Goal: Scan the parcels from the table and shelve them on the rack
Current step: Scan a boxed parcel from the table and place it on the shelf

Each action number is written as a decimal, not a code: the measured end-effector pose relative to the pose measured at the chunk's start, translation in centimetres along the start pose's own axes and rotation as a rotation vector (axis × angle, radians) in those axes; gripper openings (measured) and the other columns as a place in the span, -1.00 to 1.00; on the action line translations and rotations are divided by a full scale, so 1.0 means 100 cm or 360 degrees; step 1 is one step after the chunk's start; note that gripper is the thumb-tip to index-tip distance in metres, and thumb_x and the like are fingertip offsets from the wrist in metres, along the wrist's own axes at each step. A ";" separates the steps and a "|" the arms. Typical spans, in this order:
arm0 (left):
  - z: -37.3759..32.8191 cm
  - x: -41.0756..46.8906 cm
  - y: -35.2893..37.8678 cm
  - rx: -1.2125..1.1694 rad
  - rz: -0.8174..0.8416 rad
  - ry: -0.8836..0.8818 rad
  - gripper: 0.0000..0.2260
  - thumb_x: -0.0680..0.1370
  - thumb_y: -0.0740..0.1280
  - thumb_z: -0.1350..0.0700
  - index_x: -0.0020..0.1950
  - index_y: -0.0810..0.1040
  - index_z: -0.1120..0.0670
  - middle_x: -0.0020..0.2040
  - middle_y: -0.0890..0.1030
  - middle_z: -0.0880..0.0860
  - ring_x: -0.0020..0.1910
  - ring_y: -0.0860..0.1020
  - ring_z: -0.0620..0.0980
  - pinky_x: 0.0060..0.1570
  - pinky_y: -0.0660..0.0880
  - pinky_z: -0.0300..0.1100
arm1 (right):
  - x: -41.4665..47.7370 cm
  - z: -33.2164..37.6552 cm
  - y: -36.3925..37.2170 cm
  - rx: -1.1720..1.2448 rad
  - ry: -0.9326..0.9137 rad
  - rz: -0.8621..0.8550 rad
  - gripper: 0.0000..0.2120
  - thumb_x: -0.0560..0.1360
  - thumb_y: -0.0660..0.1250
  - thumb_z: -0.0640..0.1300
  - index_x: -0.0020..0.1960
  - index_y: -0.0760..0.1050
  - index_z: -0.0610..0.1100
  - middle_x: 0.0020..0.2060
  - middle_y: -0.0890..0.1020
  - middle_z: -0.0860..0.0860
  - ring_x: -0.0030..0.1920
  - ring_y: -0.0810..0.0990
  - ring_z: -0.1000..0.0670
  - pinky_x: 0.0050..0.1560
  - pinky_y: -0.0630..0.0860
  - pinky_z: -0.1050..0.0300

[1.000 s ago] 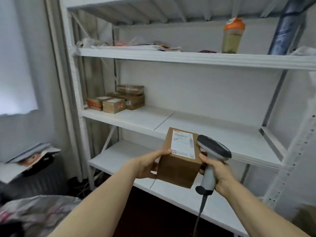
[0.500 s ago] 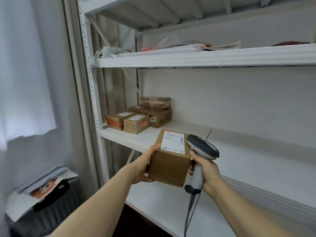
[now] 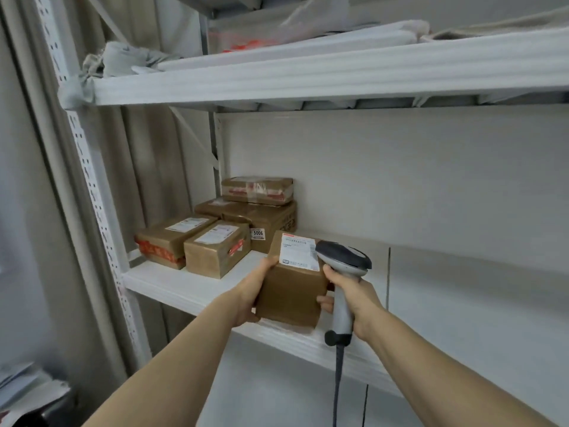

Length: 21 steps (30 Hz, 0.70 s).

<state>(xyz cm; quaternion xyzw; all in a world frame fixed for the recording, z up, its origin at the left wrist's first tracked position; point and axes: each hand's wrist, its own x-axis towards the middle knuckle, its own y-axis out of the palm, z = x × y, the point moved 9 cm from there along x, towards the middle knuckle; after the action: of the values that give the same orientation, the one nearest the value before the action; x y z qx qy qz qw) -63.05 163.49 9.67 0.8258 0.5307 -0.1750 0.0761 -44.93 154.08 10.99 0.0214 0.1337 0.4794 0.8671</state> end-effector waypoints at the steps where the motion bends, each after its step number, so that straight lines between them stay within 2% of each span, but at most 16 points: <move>1: -0.004 0.019 0.000 0.0030 0.0019 0.0001 -0.46 0.28 0.30 -0.42 0.07 0.54 -0.08 0.04 0.62 0.06 0.07 0.55 0.07 0.15 0.43 0.03 | 0.013 0.003 0.008 0.0024 0.0007 0.0004 -0.63 0.35 0.55 0.01 -0.01 0.51 -0.16 -0.20 0.68 -0.14 -0.19 0.71 -0.14 -0.11 0.66 -0.01; 3: -0.011 0.053 -0.001 0.0048 0.0064 -0.0033 -0.53 0.36 0.25 -0.39 0.02 0.54 -0.06 0.01 0.62 0.06 0.04 0.54 0.06 0.11 0.42 -0.02 | 0.039 0.007 0.023 0.0057 0.0008 -0.0024 -0.61 0.35 0.55 -0.02 0.06 0.50 -0.15 -0.07 0.62 -0.13 -0.13 0.70 -0.15 -0.17 0.66 0.05; 5: -0.019 0.084 -0.002 0.0079 0.0110 -0.0068 -0.54 0.42 0.20 -0.38 0.01 0.53 -0.03 0.00 0.60 0.03 0.01 0.53 0.02 0.03 0.38 -0.06 | 0.064 0.008 0.034 0.0101 0.0025 -0.0089 -0.60 0.36 0.55 -0.06 0.09 0.51 -0.17 -0.04 0.61 -0.11 -0.11 0.68 -0.16 -0.13 0.65 0.05; 7: -0.027 0.112 -0.003 0.0229 0.0145 -0.0061 -0.51 0.47 0.14 -0.36 0.17 0.46 -0.03 0.12 0.52 0.01 0.11 0.46 0.02 0.12 0.31 -0.02 | 0.086 0.004 0.042 0.0146 0.0057 -0.0156 -0.60 0.36 0.55 -0.08 0.10 0.53 -0.19 -0.01 0.62 -0.12 -0.06 0.65 -0.15 -0.05 0.64 0.03; 8: -0.031 0.126 -0.003 0.0295 0.0157 -0.0046 -0.45 0.49 0.14 -0.35 0.32 0.38 -0.03 0.22 0.47 0.04 0.19 0.42 0.04 0.19 0.28 0.02 | 0.096 0.004 0.045 0.0164 0.0059 -0.0182 -0.60 0.36 0.55 -0.09 0.11 0.53 -0.19 0.00 0.62 -0.12 -0.03 0.64 -0.15 -0.02 0.63 0.01; 10: -0.042 0.152 -0.001 0.0347 0.0175 0.0042 -0.24 0.48 0.22 -0.32 0.55 0.05 0.01 0.43 0.33 0.09 0.37 0.32 0.11 0.30 0.25 0.03 | 0.115 0.003 0.051 0.0202 0.0063 -0.0229 -0.61 0.37 0.55 -0.10 0.12 0.54 -0.20 0.00 0.63 -0.13 0.00 0.62 -0.14 0.05 0.62 -0.01; 12: -0.057 0.172 0.000 0.0624 0.0113 0.0278 -0.01 0.45 0.37 -0.21 0.55 -0.29 0.04 0.52 0.15 0.16 0.47 0.20 0.17 0.40 0.23 0.03 | 0.130 0.003 0.055 0.0270 0.0089 -0.0255 -0.63 0.37 0.54 -0.11 0.11 0.55 -0.22 0.00 0.65 -0.14 0.00 0.63 -0.15 0.07 0.61 -0.02; 13: -0.067 0.178 -0.005 0.0997 -0.0050 0.0468 0.03 0.43 0.41 -0.15 0.54 -0.33 0.03 0.52 0.08 0.19 0.49 0.15 0.20 0.43 0.20 0.05 | 0.136 0.001 0.056 0.0291 0.0102 -0.0258 -0.63 0.37 0.54 -0.11 0.10 0.56 -0.22 0.00 0.66 -0.16 0.00 0.64 -0.15 0.07 0.61 -0.02; 15: -0.096 0.173 0.000 0.1875 -0.0499 0.1100 -0.10 0.44 0.39 -0.04 0.56 -0.17 -0.02 0.48 0.10 0.17 0.47 0.14 0.18 0.42 0.15 0.06 | 0.147 -0.001 0.058 0.0281 0.0102 -0.0267 -0.64 0.38 0.54 -0.12 0.10 0.56 -0.23 0.00 0.66 -0.17 0.00 0.64 -0.17 0.05 0.61 -0.02; 16: -0.106 0.166 0.013 0.2168 -0.0591 0.1440 -0.23 0.47 0.35 0.03 0.55 -0.03 -0.02 0.45 0.18 0.16 0.44 0.18 0.15 0.41 0.15 0.04 | 0.150 -0.001 0.059 0.0271 0.0090 -0.0272 -0.65 0.38 0.53 -0.13 0.10 0.56 -0.23 0.00 0.66 -0.18 0.01 0.64 -0.17 0.04 0.61 -0.03; 17: -0.109 0.163 0.026 0.2346 -0.0564 0.1680 -0.37 0.50 0.30 0.09 0.51 0.10 -0.01 0.42 0.25 0.12 0.40 0.24 0.13 0.38 0.18 0.02 | 0.154 -0.001 0.058 0.0268 0.0077 -0.0281 -0.66 0.38 0.53 -0.13 0.09 0.56 -0.22 0.00 0.66 -0.18 0.01 0.64 -0.17 0.05 0.60 -0.04; 19: -0.111 0.166 0.043 0.2459 -0.0436 0.1848 -0.59 0.56 0.22 0.15 0.40 0.26 0.06 0.36 0.36 0.10 0.33 0.34 0.12 0.30 0.26 -0.03 | 0.159 0.001 0.056 0.0286 0.0055 -0.0307 -0.68 0.39 0.52 -0.14 0.08 0.56 -0.22 0.01 0.65 -0.19 0.01 0.63 -0.17 0.06 0.59 -0.05; 21: -0.120 0.173 0.049 0.2501 -0.0469 0.1837 -0.68 0.54 0.29 0.14 0.29 0.40 0.10 0.25 0.47 0.13 0.23 0.46 0.13 0.20 0.40 -0.04 | 0.163 0.005 0.052 0.0314 0.0044 -0.0335 -0.69 0.40 0.51 -0.14 0.07 0.56 -0.23 -0.03 0.65 -0.19 -0.06 0.63 -0.16 -0.03 0.60 -0.02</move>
<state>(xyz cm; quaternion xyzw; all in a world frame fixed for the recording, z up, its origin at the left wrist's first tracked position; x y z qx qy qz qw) -49.61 179.85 14.13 0.5257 0.3167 -0.0558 -0.7875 -40.88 170.55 8.87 0.0858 0.1938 0.3704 0.9044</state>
